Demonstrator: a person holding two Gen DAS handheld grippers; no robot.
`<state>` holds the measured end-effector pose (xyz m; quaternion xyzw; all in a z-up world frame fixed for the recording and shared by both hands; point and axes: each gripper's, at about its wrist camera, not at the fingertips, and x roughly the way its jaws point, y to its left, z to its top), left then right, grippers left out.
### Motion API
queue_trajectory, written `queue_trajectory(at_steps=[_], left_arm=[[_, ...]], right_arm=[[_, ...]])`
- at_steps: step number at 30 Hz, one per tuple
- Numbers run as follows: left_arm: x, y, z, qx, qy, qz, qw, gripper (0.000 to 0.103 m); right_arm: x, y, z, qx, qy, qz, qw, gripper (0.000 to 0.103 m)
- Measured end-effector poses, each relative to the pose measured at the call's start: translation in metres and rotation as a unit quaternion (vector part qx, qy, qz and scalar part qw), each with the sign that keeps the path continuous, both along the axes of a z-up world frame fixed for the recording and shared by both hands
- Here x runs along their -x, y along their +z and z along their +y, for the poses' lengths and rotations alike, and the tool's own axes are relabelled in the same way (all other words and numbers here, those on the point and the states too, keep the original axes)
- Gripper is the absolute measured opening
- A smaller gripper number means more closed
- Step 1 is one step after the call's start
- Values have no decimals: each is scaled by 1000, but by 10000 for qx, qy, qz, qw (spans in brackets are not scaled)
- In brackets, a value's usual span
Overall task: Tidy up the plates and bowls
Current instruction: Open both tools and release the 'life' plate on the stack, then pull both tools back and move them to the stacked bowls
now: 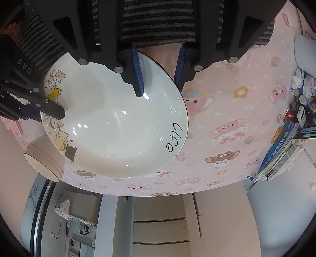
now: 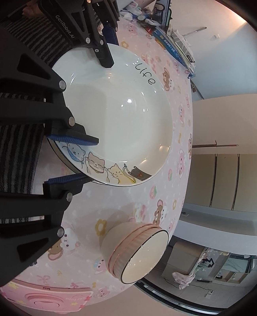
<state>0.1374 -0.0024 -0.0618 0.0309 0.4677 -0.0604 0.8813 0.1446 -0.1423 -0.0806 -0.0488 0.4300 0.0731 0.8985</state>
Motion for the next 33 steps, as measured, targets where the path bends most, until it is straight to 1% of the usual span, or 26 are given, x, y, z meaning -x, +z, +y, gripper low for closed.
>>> queue_trajectory(at_steps=[9,13,16,18,19,21,22,24,25,27,28,29,30,31,33], left_arm=[[5,-5,0,-4,-47,95,9999,32],[4,-7,-3,-124,-39,63,9999,32],[3,-8,-4,-215,-28,25,9998,32],[2,-8,-4,-276,-24,-15,9996,33],[0,-9,-3,-226,-22,3,9997,35],[-2,-9,1,-131,0,14,9999,35],[-1,-9,-1,-191,-14,-22,9998,35],[1,-9,-8,-476,-52,-131,9988,35],[1,-10,-10,-559,-50,-153,9983,35],[0,-10,-9,-549,-29,-157,9984,35],[-1,-10,-8,-501,-5,-157,9986,41],[-3,-9,-5,-465,57,-195,9987,53],[-3,-6,-3,-417,119,-282,9987,59],[-1,-1,1,-309,173,-456,9983,66],[5,12,6,-166,272,-845,9959,67]], right_arm=[[8,0,-1,-42,22,9,10000,27],[7,-2,-1,58,43,3,10000,27],[8,-5,3,247,42,-20,9997,27],[9,-7,8,516,76,-83,9986,27],[11,-7,12,705,118,-193,9973,27],[18,-5,18,996,234,-435,9938,27],[22,-5,21,1068,298,-527,9924,27],[25,-6,26,1183,388,-607,9904,28],[25,-7,27,1237,392,-624,9896,28],[22,-7,25,1240,361,-605,9898,28],[20,-7,23,1189,335,-572,9907,28],[20,-6,20,1107,334,-566,9917,28],[19,-5,18,1031,322,-553,9926,28],[19,-5,16,985,298,-551,9932,28],[19,-3,14,927,254,-580,9937,28]])
